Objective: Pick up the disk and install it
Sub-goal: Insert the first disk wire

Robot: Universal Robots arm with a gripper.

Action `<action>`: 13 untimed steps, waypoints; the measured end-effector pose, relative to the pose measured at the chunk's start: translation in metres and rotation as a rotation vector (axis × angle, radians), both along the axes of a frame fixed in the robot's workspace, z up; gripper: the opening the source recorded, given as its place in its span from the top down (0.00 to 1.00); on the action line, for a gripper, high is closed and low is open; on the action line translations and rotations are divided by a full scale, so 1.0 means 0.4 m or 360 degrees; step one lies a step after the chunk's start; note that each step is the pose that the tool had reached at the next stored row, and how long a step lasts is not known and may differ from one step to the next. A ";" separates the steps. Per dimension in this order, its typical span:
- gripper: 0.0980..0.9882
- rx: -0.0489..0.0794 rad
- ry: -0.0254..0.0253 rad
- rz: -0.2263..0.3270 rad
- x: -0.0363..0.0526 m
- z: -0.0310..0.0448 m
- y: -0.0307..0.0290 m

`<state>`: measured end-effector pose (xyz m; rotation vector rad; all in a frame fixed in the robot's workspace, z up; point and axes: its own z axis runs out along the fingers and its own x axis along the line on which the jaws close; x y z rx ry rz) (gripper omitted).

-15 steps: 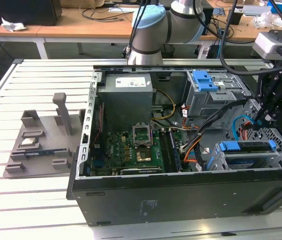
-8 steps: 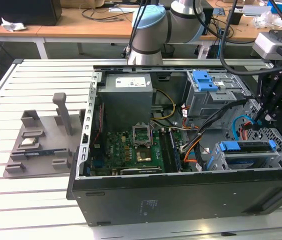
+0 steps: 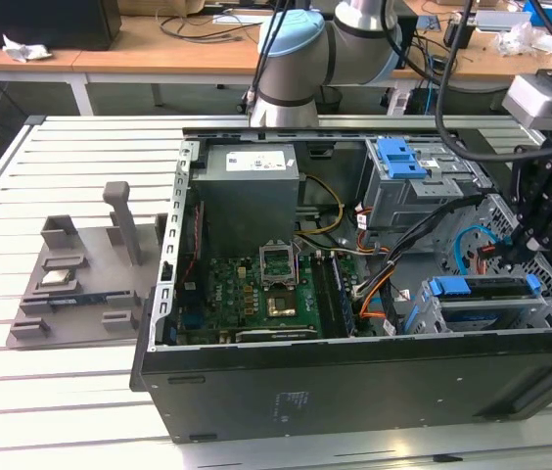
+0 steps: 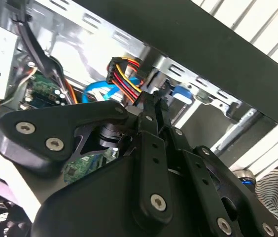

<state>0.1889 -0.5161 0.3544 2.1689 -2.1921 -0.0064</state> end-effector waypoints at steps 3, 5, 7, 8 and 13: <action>0.92 -0.0003 0.00001 0.0000 -0.009 -0.003 -0.011; 0.92 -0.0007 -0.00001 0.0001 -0.018 -0.008 -0.014; 0.92 -0.0013 -0.00001 0.0002 -0.018 -0.012 -0.019; 0.92 -0.0015 -0.00001 0.0003 -0.018 -0.014 -0.022; 0.92 -0.0020 0.00000 0.0003 -0.019 -0.022 -0.028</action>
